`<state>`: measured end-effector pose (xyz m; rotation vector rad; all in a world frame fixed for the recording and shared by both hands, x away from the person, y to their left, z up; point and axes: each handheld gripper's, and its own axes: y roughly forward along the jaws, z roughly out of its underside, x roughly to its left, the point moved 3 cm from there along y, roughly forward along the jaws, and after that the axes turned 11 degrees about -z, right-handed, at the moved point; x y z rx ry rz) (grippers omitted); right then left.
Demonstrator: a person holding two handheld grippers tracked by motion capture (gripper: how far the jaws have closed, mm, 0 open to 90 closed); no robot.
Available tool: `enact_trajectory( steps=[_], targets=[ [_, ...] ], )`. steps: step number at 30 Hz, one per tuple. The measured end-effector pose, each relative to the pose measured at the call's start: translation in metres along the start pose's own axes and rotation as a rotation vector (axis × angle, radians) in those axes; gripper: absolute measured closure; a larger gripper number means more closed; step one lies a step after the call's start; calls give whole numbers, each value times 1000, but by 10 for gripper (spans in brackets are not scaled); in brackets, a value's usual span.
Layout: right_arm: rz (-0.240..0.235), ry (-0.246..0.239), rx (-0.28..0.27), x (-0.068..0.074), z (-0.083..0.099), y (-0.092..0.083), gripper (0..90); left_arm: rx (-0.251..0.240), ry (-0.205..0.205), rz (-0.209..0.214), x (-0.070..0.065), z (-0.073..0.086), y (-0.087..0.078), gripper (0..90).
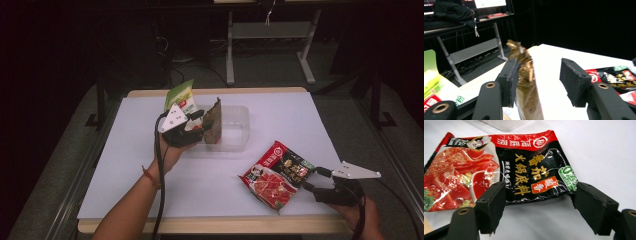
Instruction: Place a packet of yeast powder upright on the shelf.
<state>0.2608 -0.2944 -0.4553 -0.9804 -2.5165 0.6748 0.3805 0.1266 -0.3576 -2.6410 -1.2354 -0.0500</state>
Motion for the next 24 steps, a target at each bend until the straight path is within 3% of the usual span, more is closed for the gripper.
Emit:
enact_trajectory(
  steps=[10, 14, 17, 24],
  targets=[
    [4, -4, 6, 0, 0, 1, 245, 20, 67, 24, -7, -2, -22, 433],
    [4, 7, 1, -1, 0, 0, 245, 28, 60, 35, -8, 7, -33, 431],
    [10, 13, 0, -2, 0, 0, 245, 51, 110, 14, -8, 15, -41, 437],
    [3, 39, -14, -5, -2, 1, 245, 83, 92, 70, -10, 33, -62, 419]
  ],
)
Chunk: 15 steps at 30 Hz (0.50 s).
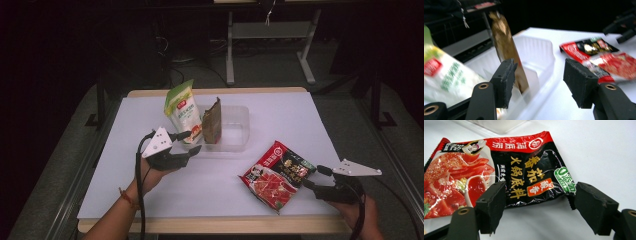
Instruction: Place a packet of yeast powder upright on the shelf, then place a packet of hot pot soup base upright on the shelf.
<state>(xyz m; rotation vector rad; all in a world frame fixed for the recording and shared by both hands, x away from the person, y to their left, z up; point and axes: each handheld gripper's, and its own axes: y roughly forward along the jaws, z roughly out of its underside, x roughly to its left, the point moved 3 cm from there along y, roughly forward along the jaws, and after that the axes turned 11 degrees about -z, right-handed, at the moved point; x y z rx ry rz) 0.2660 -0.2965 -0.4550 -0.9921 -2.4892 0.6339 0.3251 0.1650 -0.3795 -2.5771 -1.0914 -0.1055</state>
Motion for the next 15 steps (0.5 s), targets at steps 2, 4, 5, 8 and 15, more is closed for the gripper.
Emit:
enact_trajectory(
  steps=[2, 4, 5, 8, 15],
  targets=[
    [-7, 5, 2, -1, 0, 1, 245, 12, 12, 18, -4, 10, -3, 404],
    [-8, 12, 1, -1, 0, 2, 245, 38, 40, 26, -9, 20, -3, 405],
    [-10, 15, 2, -2, 0, 2, 245, 61, 58, 44, -12, 24, -2, 403],
    [-14, 22, -1, -1, 0, 2, 245, 104, 75, 67, -17, 34, 2, 393],
    [-24, 27, 2, 0, -1, 4, 245, 157, 86, 102, -27, 47, 12, 371]
  ],
)
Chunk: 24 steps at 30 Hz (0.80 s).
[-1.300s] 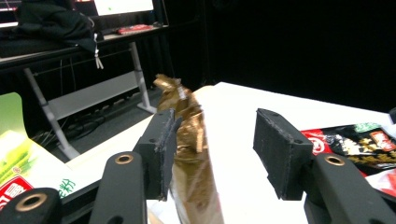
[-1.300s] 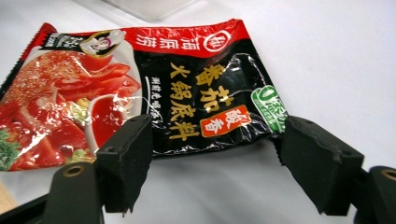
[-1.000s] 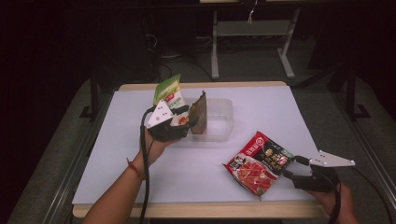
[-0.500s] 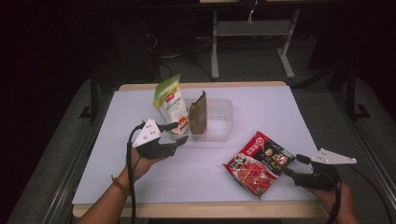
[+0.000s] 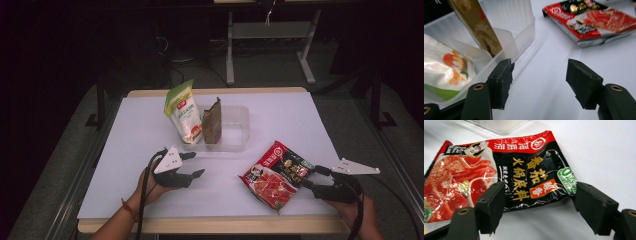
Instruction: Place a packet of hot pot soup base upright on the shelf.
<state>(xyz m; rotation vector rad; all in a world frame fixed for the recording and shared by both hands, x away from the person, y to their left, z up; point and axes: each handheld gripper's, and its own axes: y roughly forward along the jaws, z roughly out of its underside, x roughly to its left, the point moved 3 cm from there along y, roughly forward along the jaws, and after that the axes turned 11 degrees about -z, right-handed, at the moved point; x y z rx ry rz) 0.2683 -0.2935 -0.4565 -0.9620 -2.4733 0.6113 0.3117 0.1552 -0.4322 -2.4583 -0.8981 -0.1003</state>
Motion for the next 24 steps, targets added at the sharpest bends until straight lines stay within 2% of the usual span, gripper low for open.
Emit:
enact_trajectory(
  steps=[3, 6, 9, 13, 17, 20, 21, 23, 24],
  targets=[
    [-5, 3, 11, 0, 0, 3, 245, 15, -32, 24, -2, 4, 5, 370],
    [-31, 22, 15, 0, 0, 6, 244, 21, -38, 39, -5, 5, 8, 370],
    [-46, 52, 12, -1, 1, 10, 216, 18, -85, 59, -6, 6, 10, 370],
    [-47, 86, 8, -1, 2, 11, 223, 34, -86, 76, -11, 5, 17, 366],
    [-52, 122, 10, -3, 4, 9, 254, 33, -107, 105, -16, 2, 22, 358],
    [-56, 163, 9, -6, 3, 9, 254, 50, -82, 128, -23, 3, 26, 358],
    [-50, 172, 13, -7, 3, 9, 251, 55, -70, 129, -25, 3, 27, 358],
    [24, 204, 55, -11, 3, 10, 189, 58, -65, 137, -27, 3, 28, 358],
    [17, 239, 63, -14, 5, 11, 193, 57, -69, 140, -28, 3, 28, 358]
  ],
)
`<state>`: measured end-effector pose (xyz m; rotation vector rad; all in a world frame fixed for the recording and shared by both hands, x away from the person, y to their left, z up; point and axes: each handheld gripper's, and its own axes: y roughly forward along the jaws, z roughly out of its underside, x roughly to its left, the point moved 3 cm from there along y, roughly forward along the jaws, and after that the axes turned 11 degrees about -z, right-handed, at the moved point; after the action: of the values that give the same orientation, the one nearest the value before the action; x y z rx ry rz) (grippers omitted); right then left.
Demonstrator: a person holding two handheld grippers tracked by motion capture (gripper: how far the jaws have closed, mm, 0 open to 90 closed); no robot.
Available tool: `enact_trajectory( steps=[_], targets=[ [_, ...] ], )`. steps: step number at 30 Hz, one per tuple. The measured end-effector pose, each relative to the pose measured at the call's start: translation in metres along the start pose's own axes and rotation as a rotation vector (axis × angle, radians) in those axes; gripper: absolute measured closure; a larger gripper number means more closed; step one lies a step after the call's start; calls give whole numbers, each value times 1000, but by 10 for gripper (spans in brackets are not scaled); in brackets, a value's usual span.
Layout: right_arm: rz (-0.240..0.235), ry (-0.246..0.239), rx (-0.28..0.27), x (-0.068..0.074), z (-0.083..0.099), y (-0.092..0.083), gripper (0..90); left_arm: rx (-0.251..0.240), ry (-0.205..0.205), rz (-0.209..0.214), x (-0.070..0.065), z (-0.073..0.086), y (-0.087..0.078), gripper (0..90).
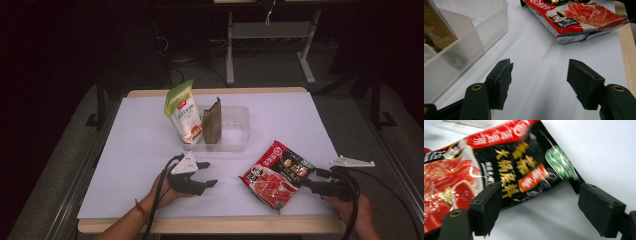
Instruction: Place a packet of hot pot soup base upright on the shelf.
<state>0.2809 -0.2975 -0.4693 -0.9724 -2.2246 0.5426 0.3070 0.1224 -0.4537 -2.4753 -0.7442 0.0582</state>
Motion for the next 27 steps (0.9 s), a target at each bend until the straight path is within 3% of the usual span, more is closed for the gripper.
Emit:
enact_trajectory(
  steps=[2, 6, 10, 16, 18, 21, 27],
  targets=[
    [-67, 42, 2, -5, 3, 2, 170, 0, 3, 3, 0, 0, 0, 358],
    [-105, 34, -16, -2, -2, 4, 169, -5, -8, 5, 1, -1, -1, 357],
    [-107, 50, 14, 2, -6, 16, 146, -2, -4, 9, 1, -1, 0, 357],
    [-80, 20, 70, 13, -13, 30, 132, -3, -17, 27, 0, -3, 3, 355],
    [-59, -20, 107, 16, -16, 34, 159, 1, -21, 32, 0, -4, 5, 355],
    [-33, -38, 103, 20, -16, 38, 251, 1, -23, 34, 0, -5, 6, 355],
    [-57, -48, 67, 20, -15, 39, 441, 13, -34, 38, 1, -5, 10, 356]
  ],
)
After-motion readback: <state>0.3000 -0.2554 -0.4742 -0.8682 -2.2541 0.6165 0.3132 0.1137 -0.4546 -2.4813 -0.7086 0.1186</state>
